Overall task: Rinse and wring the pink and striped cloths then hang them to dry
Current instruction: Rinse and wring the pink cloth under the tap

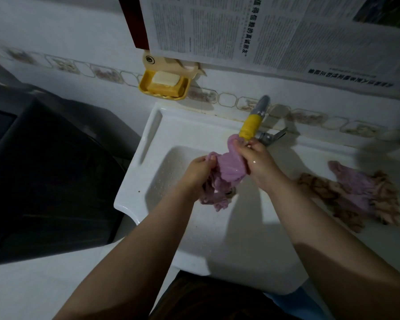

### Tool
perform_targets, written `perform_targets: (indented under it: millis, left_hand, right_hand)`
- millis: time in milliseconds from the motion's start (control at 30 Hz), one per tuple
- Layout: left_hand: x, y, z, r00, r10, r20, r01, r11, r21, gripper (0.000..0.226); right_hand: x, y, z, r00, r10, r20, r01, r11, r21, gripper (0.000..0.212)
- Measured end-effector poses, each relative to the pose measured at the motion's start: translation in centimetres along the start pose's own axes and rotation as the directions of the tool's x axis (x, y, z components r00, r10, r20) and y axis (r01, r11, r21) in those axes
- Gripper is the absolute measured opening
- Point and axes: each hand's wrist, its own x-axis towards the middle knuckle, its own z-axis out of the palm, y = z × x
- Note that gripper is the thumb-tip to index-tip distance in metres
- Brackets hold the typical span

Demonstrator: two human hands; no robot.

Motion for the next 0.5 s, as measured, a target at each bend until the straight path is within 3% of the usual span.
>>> perform_targets:
  millis: [67,133,200,267,333,433,500]
  left_hand:
    - [0.2,0.4,0.6,0.997,-0.072,-0.012,0.071,0.996,-0.051,0.036]
    - [0.3,0.7,1.5,0.995,-0.089,-0.039,0.084,0.99,-0.111,0.041]
    - [-0.2,1.1,3.0,0.99,-0.133,-0.048,0.124,0.981,-0.146,0.04]
    - [-0.7,1.0,4.5,0.985,-0.163,-0.053,0.158,0.983,-0.094,0.047]
    - [-0.5,0.6,5.0,0.983,-0.157,-0.097,0.15,0.986,-0.079,0.052]
    - [0.2,0.4,4.4,0.99,-0.079,-0.117,0.066,0.992,-0.107,0.037]
    - [-0.1,0.4,4.2,0.984,-0.143,-0.103,0.124,0.977,-0.176,0.037]
  right_hand:
    - [-0.8,0.2,1.4,0.992,-0.124,0.036,0.129,0.94,-0.314,0.024]
    - [-2.2,0.7,3.0,0.973,-0.217,0.073,0.225,0.854,-0.469,0.043]
    - [-2.5,0.7,3.7,0.968,-0.25,-0.007,0.19,0.752,-0.632,0.052]
    - [-1.1,0.2,2.8,0.961,-0.213,-0.179,0.038,0.737,-0.675,0.05]
    - [-0.3,0.0,2.1,0.951,-0.177,-0.254,-0.023,0.777,-0.629,0.051]
    - [-2.0,0.6,3.7,0.963,-0.246,-0.112,0.11,0.733,-0.671,0.049]
    - [-2.3,0.8,3.7,0.961,-0.258,-0.096,0.116,0.696,-0.709,0.049]
